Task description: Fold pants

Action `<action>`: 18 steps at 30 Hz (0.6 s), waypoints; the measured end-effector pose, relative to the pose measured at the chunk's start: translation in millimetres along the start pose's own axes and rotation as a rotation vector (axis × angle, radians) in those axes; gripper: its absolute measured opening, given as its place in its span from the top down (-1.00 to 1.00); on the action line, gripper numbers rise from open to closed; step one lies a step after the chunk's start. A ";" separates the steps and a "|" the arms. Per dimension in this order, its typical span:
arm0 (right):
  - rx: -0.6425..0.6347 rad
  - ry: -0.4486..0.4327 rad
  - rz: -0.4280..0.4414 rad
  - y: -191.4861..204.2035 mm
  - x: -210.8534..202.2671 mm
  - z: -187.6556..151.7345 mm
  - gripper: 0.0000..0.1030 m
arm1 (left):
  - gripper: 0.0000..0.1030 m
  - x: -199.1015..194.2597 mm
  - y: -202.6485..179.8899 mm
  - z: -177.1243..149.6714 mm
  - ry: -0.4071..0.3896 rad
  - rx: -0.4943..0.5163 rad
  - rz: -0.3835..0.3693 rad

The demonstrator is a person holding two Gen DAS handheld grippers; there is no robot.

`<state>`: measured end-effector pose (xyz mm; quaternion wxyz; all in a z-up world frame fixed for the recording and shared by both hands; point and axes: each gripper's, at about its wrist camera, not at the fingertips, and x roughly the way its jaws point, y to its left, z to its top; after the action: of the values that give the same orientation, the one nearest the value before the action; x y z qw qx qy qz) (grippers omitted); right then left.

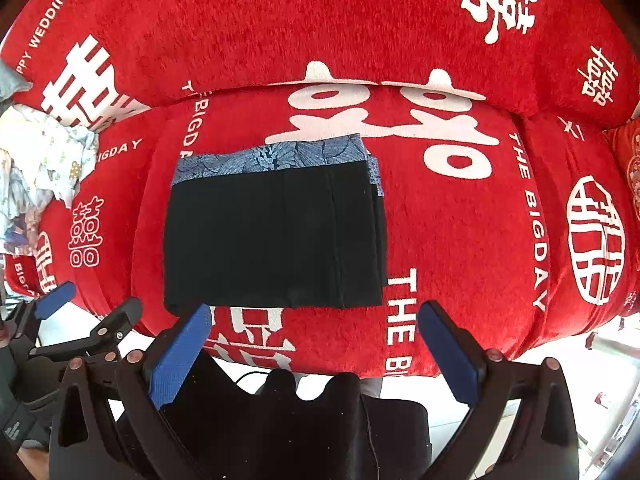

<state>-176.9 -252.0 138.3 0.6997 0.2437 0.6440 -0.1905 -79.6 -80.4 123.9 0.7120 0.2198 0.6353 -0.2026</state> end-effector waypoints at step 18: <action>-0.012 -0.006 -0.044 3.3 -0.8 -6.2 -0.99 | -1.00 -7.3 -7.2 1.4 -0.010 0.040 0.009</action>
<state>-180.1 -245.8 139.1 0.6988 0.2249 0.6481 -0.2028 -83.3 -87.1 130.9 0.7115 0.2359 0.6266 -0.2133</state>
